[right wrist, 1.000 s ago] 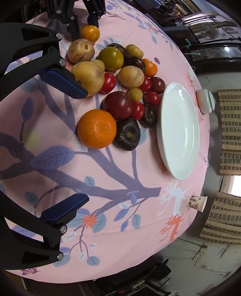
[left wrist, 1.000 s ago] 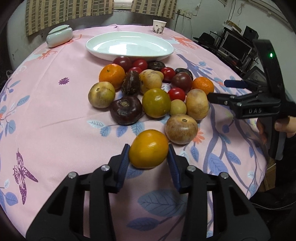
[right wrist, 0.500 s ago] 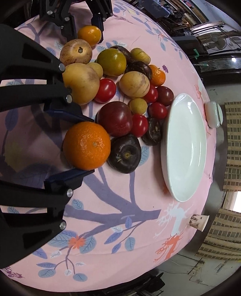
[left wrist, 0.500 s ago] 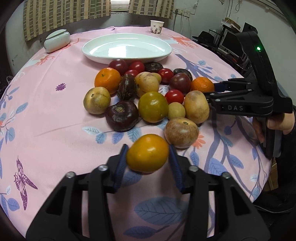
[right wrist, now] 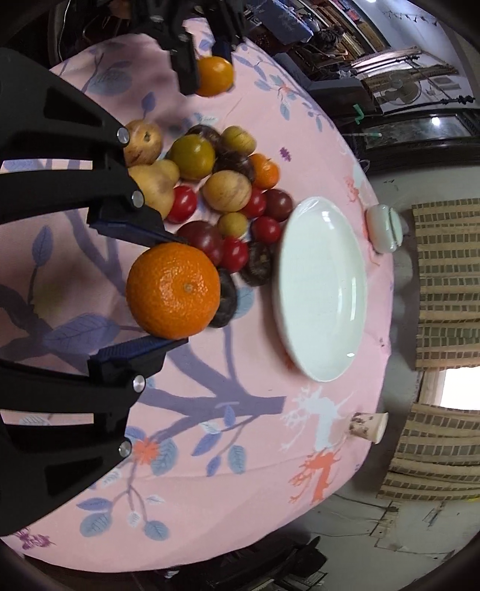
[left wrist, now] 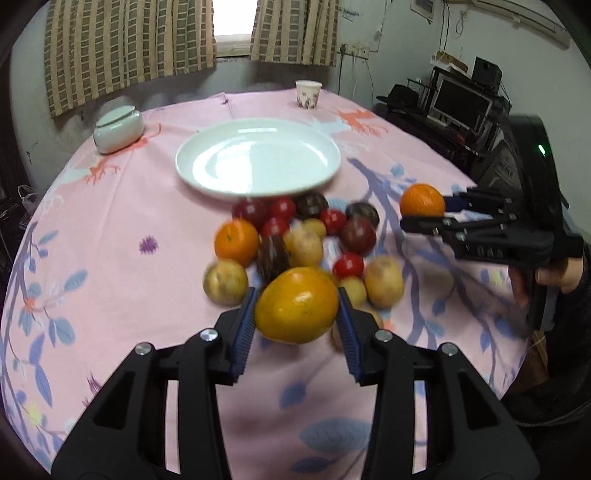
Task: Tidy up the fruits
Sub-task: 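Carry both fruits over the white plate and open both tools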
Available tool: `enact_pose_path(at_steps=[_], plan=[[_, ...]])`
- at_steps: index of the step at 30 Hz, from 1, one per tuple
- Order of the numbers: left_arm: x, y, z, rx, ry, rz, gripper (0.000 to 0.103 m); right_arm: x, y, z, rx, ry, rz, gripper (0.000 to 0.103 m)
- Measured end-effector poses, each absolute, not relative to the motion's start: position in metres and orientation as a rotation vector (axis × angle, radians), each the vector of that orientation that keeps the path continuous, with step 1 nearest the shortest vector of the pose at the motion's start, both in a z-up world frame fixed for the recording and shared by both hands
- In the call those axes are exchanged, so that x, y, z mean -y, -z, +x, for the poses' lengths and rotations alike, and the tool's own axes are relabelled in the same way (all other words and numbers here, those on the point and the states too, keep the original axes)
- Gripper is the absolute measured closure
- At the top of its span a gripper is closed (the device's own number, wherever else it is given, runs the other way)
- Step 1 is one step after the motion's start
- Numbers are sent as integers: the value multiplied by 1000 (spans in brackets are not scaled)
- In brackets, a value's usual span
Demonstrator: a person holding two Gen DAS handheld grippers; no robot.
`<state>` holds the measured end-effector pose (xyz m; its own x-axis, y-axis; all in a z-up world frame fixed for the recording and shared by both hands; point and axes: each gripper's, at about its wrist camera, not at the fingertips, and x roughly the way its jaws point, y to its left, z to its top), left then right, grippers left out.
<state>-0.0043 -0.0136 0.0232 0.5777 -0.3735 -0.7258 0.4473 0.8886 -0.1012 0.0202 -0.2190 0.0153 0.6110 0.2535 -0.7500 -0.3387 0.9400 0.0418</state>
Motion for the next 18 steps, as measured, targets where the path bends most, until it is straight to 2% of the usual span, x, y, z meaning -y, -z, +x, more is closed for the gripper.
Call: enact_pose_path(at_steps=[8,14,18], plan=[[35,-44,109,-842,429,90,61,204,-50,108,-789,-336,-191,57],[51,-17,218,-917,374,101,61,198,-13,218,-901,-298,-142,57],[54,8,264,-963,327,93,61,195,12,259,-939,-278,-96,57]])
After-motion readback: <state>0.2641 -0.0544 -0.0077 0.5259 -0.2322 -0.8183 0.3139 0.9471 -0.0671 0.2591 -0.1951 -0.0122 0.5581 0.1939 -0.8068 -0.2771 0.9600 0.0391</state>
